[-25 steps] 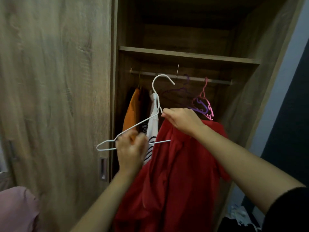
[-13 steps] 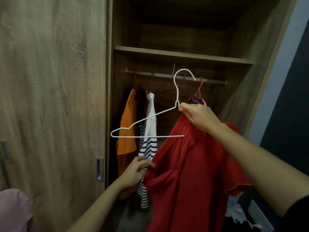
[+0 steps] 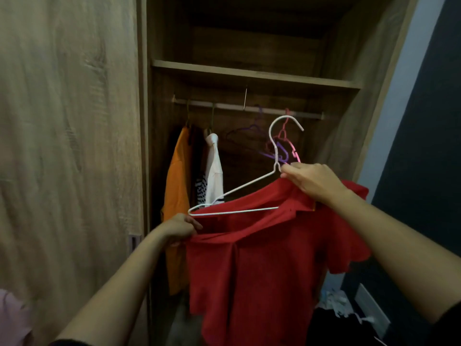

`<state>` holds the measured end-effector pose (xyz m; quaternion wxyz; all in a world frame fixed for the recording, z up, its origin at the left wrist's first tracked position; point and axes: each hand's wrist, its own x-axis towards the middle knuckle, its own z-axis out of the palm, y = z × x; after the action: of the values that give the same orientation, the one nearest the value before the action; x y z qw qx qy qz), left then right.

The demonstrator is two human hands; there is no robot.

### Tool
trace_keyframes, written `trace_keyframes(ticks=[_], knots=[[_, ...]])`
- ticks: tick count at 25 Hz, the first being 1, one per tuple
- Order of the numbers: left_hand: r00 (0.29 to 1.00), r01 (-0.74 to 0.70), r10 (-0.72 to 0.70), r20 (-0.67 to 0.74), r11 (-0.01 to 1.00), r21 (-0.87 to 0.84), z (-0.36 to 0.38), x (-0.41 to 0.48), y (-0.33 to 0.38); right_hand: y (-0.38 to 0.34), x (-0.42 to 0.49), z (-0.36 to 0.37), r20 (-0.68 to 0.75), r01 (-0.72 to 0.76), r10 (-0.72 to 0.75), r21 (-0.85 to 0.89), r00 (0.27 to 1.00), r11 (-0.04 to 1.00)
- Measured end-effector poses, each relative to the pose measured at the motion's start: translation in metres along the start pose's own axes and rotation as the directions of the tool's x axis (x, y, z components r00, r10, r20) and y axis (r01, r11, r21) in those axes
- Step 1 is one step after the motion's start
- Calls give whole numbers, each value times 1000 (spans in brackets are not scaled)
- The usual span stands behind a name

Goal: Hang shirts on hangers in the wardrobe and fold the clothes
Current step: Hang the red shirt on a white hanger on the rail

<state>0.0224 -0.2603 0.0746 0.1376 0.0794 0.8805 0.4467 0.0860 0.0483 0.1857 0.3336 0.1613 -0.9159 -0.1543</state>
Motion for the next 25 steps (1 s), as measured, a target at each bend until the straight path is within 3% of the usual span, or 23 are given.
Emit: trace_keyframes(ticks=[3, 5, 8, 10, 12, 13, 14, 15, 16, 18, 20, 25], knots=[[995, 28, -21, -101, 997, 76, -20, -7, 16, -9, -9, 9, 59, 50, -46, -75, 997, 996], [976, -6, 54, -210, 975, 224, -21, -5, 33, -28, -2, 19, 16, 46, -44, -108, 999, 993], [916, -28, 224, -333, 864, 503, -5, -17, 62, -50, 14, 24, 8, -219, 219, 91, 976, 971], [842, -65, 393, -369, 753, 655, 13, -28, 70, -52, 19, 19, -10, -286, 295, 225, 955, 931], [683, -232, 678, -271, 553, 800, 28, -32, 63, -52, 22, 13, -67, -296, 330, 303, 942, 906], [550, -341, 808, -213, 450, 826, 30, -34, 58, -52, 23, 11, -94, -278, 322, 318, 942, 906], [406, -415, 881, -242, 414, 810, 25, -31, 53, -51, 23, 9, -115, -252, 302, 324, 946, 912], [310, -456, 891, -332, 445, 770, 16, -27, 50, -50, 23, 8, -133, -226, 281, 326, 950, 918], [274, -451, 855, -441, 519, 726, 5, -24, 47, -49, 22, 7, -150, -207, 267, 329, 952, 922], [369, -372, 765, -528, 642, 670, -15, -16, 41, -47, 20, 8, -184, -172, 245, 341, 952, 924], [499, -409, 772, -393, 610, 679, -24, -9, 37, -45, 20, 10, -190, -117, 194, 356, 962, 927], [447, -502, 854, -267, 487, 715, -25, -11, 52, -49, 22, 16, -203, -47, 127, 358, 971, 932]])
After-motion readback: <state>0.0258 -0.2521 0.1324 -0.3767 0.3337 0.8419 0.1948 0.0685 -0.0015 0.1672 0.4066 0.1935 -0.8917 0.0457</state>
